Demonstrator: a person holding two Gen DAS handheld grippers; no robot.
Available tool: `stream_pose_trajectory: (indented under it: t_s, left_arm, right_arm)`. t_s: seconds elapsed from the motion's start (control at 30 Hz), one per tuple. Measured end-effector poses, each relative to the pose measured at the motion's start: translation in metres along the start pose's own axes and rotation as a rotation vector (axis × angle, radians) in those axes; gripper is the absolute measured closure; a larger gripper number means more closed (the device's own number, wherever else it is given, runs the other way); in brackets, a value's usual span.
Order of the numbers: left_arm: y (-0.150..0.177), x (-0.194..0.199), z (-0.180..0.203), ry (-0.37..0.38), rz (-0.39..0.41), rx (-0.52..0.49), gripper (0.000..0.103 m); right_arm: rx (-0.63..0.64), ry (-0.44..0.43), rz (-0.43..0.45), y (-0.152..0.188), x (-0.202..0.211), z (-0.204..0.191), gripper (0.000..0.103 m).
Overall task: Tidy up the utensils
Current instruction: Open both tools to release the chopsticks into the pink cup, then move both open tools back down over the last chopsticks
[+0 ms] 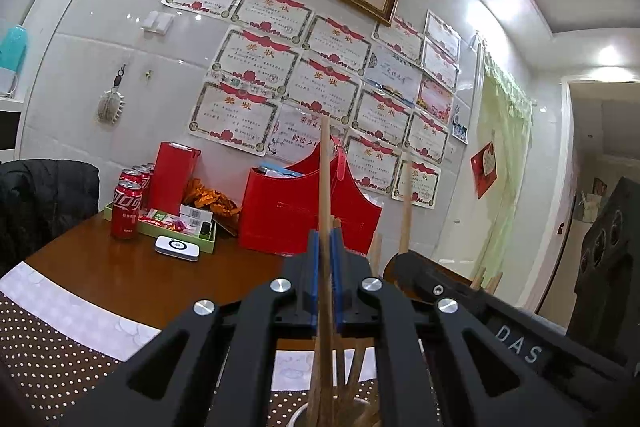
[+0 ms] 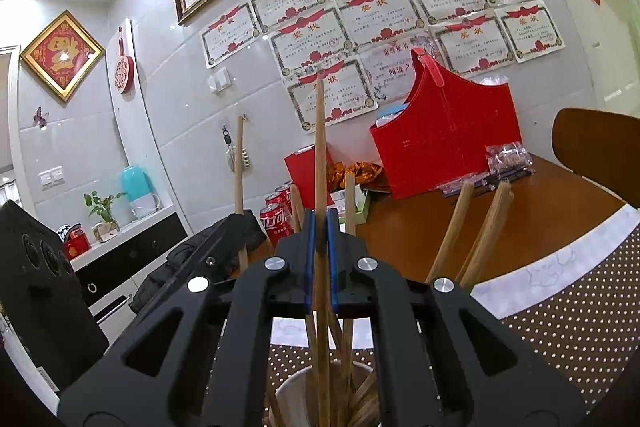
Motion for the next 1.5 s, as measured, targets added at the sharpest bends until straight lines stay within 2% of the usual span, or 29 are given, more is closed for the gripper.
stream_pose_trajectory:
  t_s: [0.07,0.13,0.17,0.2,0.27,0.53,0.6,0.77,0.87,1.07,1.33,1.5]
  left_arm:
    - [0.0,0.003,-0.001,-0.007,0.001,0.001,0.097]
    - [-0.001,0.006,-0.002,-0.005,-0.004,0.001,0.094]
    - [-0.002,0.008,-0.004,-0.016,-0.005,0.003,0.084]
    - [-0.003,0.01,-0.004,-0.011,-0.008,0.005,0.057]
    - [-0.005,0.017,-0.008,-0.02,0.007,0.025,0.04]
    - [-0.022,0.043,-0.003,-0.039,0.027,0.012,0.025]
    - [-0.026,0.052,0.002,-0.046,0.029,-0.002,0.018]
    - [-0.037,0.076,0.02,-0.135,-0.024,-0.063,0.007]
    - [-0.041,0.089,0.032,-0.216,-0.082,-0.1,0.005]
    - [-0.047,0.128,0.06,-0.294,-0.123,-0.169,0.004]
    - [-0.047,0.18,0.091,-0.331,-0.203,-0.221,0.004]
    - [-0.044,0.204,0.098,-0.346,-0.253,-0.212,0.004]
  right_arm:
    - [-0.005,0.001,-0.006,0.0,0.003,-0.001,0.094]
    - [-0.009,0.002,-0.003,-0.002,0.006,-0.001,0.068]
    - [-0.014,0.006,0.003,-0.003,0.008,-0.001,0.039]
    - [-0.031,0.013,0.026,-0.006,0.014,0.001,0.025]
    - [-0.034,0.015,0.042,-0.011,0.021,0.002,0.025]
    - [-0.015,0.01,0.08,-0.029,0.051,-0.004,0.01]
    - [-0.01,0.014,0.089,-0.035,0.062,-0.005,0.008]
    - [0.011,0.037,0.095,-0.046,0.088,-0.006,0.006]
    - [0.028,0.064,0.076,-0.049,0.107,-0.008,0.006]
    - [0.039,0.122,0.021,-0.047,0.145,-0.007,0.006]
    - [0.05,0.184,-0.093,-0.03,0.193,-0.002,0.006]
    - [0.062,0.208,-0.156,-0.016,0.217,0.001,0.006]
Point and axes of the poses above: each gripper's, at about its wrist camera, not at the fingertips, and x roughly against the way its jaws point, z to its right, y to its underside, the point moved 2 cm from there along -x, roughly the way its jaws point, and after that the axes turned 3 degrees about -z, right-handed, at the moved point
